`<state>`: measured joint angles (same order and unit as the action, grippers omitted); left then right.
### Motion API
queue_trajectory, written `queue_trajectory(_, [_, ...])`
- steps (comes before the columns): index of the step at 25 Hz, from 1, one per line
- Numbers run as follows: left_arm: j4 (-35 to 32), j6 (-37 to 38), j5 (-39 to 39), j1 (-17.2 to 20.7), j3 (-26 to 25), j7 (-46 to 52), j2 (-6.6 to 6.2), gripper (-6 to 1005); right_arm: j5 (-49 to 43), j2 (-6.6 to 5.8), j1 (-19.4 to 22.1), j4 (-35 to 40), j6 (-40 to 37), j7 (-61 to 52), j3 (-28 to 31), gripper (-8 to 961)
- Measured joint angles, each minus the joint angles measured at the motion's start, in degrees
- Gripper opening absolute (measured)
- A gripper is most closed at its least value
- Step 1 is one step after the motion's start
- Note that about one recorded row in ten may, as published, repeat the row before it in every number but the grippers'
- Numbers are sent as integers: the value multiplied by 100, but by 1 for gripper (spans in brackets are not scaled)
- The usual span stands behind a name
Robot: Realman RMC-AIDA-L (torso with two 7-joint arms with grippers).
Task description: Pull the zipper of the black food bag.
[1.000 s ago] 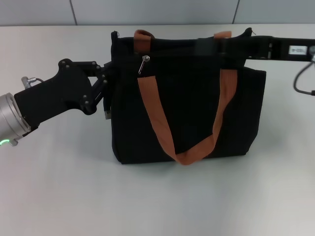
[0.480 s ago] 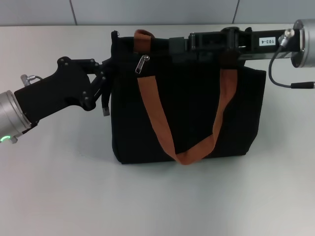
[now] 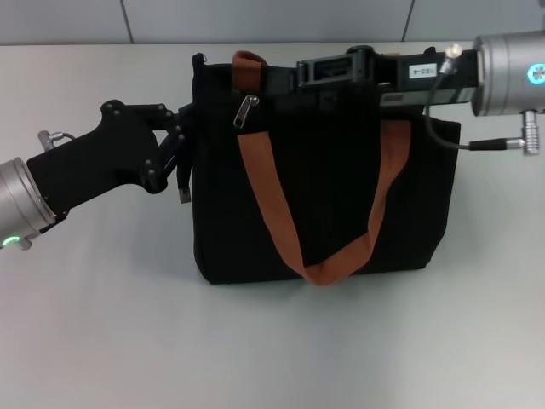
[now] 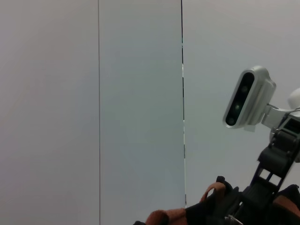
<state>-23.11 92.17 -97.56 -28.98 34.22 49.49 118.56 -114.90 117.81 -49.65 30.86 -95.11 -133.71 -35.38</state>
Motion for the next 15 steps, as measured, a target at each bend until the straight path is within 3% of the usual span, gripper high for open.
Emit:
queue_trajectory(6, [0,-19,0,14,-4,-8,0,28,11,86,-109,-28,477,-285,-493,450])
queue_trajectory(15, [6,-21,1,13,6,-13,0,28,14,123,-214,-105,598,-343,-544,446])
